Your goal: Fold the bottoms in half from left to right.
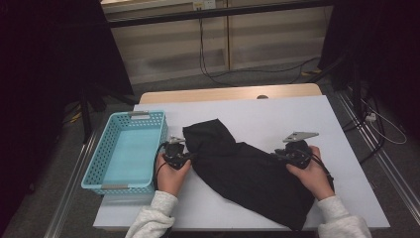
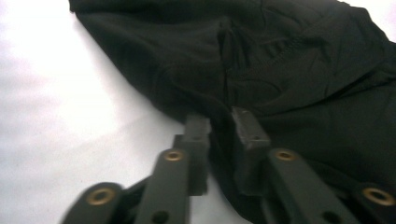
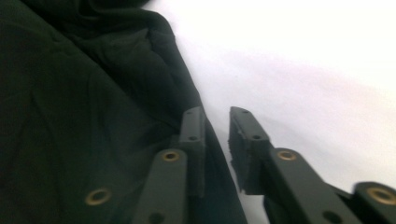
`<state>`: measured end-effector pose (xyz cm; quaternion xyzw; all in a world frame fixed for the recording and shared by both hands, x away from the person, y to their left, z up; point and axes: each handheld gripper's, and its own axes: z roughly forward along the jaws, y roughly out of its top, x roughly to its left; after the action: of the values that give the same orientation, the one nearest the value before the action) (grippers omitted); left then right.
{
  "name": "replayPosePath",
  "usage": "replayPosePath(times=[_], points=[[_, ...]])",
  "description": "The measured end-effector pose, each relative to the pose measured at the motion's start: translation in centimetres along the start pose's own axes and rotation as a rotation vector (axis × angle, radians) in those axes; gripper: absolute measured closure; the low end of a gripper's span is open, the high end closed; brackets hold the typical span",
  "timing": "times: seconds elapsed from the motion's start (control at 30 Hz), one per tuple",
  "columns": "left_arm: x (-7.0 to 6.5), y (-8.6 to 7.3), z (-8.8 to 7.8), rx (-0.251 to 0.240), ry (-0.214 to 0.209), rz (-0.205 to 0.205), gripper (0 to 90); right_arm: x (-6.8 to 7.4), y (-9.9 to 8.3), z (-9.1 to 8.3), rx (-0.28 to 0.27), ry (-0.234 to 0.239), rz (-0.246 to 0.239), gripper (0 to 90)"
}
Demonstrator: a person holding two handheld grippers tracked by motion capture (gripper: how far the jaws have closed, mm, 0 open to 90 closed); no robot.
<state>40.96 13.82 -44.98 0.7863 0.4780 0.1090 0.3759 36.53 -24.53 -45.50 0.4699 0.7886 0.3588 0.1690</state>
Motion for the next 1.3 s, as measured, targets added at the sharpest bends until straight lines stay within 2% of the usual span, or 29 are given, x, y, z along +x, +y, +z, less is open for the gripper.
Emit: replayPosePath(times=[0.03,0.07,0.1,0.17,0.23,0.3,0.37,0.43,0.6,0.7,0.8,0.9,1.07,1.1,1.13,1.17,1.23,1.27,1.3], points=[[0.0,0.0,0.0,0.000,0.000,0.000,70.4,-0.1,-0.2,-0.4,-0.011,0.001,0.012,69.4],[0.1,0.1,-0.1,-0.007,0.003,0.011,70.4,-0.1,-0.2,-0.4,-0.011,0.001,0.012,69.4],[0.2,0.3,-0.2,-0.004,-0.018,0.015,62.0,-0.2,-0.5,-1.1,-0.020,-0.005,0.025,66.4],[0.2,0.4,-0.2,-0.009,-0.030,0.019,55.1,-0.3,-1.0,-1.7,-0.028,-0.006,0.038,64.4],[0.2,0.4,-0.2,-0.008,-0.033,0.032,52.1,-0.3,-1.2,-1.9,-0.030,-0.008,0.041,63.7],[0.1,0.5,-0.2,-0.012,-0.034,0.053,39.6,-0.3,-1.9,-2.8,-0.040,-0.016,0.058,60.9],[0.1,0.6,-0.2,-0.014,-0.040,0.058,37.7,-0.3,-2.1,-3.1,-0.039,-0.020,0.062,60.8],[0.1,0.8,0.1,-0.020,-0.039,0.076,31.1,-0.3,-3.1,-4.2,-0.038,-0.033,0.074,60.9],[-0.2,1.4,0.3,-0.021,-0.048,0.093,26.8,-0.2,-4.6,-5.5,-0.032,-0.053,0.097,60.9],[-0.6,1.8,0.6,-0.025,-0.059,0.103,25.7,0.2,-5.8,-6.9,-0.037,-0.064,0.115,62.0],[-0.8,2.0,0.8,-0.032,-0.053,0.114,24.8,0.4,-6.4,-7.4,-0.032,-0.069,0.119,63.0],[-1.1,2.2,0.9,-0.035,-0.066,0.115,24.4,0.9,-7.1,-8.6,-0.039,-0.078,0.113,64.6],[-1.3,2.4,0.9,-0.032,-0.075,0.116,24.1,1.8,-7.6,-8.7,-0.024,-0.060,0.094,63.9],[-1.4,2.4,0.9,-0.039,-0.072,0.117,24.0,2.2,-7.7,-8.5,-0.010,-0.054,0.069,60.6],[-1.4,2.4,0.9,-0.039,-0.072,0.117,24.0,2.2,-7.7,-8.5,-0.010,-0.054,0.069,60.6],[-1.4,2.5,0.9,-0.040,-0.071,0.118,24.0,2.4,-7.9,-8.1,0.003,-0.076,0.034,58.8],[-1.4,2.5,0.9,-0.038,-0.068,0.121,23.9,2.3,-8.1,-7.9,0.022,-0.115,0.019,59.6],[-1.4,2.5,0.9,-0.038,-0.070,0.121,23.9,2.3,-8.1,-7.9,0.022,-0.115,0.019,59.6],[-1.3,2.5,1.0,-0.035,-0.073,0.119,23.9,1.7,-8.3,-8.2,0.015,-0.120,0.043,59.7]])
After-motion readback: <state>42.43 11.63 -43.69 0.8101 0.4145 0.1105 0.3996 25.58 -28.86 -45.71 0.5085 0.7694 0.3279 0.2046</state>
